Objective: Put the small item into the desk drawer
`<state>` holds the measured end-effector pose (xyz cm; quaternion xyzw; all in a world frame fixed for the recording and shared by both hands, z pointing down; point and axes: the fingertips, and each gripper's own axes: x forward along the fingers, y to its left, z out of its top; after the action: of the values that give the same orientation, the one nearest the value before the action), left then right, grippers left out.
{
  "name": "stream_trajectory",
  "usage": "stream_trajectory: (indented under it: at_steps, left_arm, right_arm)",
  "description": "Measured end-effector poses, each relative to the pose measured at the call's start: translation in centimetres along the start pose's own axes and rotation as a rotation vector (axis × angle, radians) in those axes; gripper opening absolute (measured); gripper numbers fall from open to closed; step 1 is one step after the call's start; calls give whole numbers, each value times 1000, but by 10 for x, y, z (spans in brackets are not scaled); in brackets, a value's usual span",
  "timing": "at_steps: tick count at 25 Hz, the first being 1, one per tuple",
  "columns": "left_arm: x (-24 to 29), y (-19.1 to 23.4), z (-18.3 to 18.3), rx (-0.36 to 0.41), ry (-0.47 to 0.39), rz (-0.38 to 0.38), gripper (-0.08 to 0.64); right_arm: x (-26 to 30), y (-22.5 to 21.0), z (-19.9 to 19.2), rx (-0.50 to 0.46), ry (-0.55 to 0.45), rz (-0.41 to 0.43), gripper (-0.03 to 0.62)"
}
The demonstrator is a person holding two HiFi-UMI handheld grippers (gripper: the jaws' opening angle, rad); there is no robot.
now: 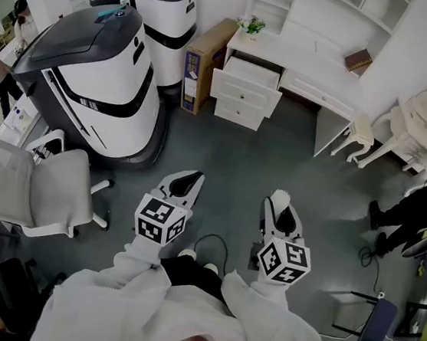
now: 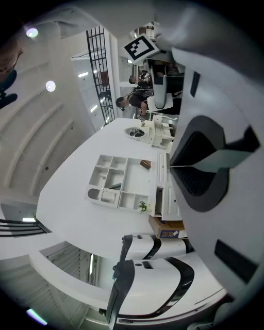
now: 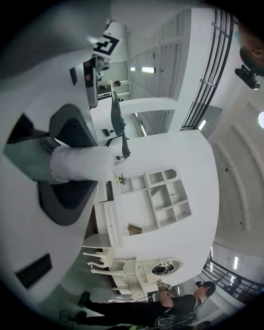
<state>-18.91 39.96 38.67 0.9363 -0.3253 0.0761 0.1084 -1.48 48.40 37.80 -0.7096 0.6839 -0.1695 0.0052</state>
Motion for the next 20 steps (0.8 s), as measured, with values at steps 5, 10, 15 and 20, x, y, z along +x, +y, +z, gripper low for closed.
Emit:
stream_trajectory:
  at_steps: [5, 10, 15, 20]
  left_arm:
    - [-3, 1, 2, -2, -7, 3, 23]
    - [-3, 8, 2, -5, -14, 3, 23]
    - [-3, 16, 4, -4, -18, -9, 23]
    - [-3, 27, 1, -3, -18, -24, 23]
  right_arm:
    - [-2, 3, 1, -5, 2, 1, 195]
    - [1, 6, 3, 10, -11, 1, 195]
    - [8, 14, 3, 13, -13, 2, 195]
    - [16, 23, -1, 6, -18, -7, 195]
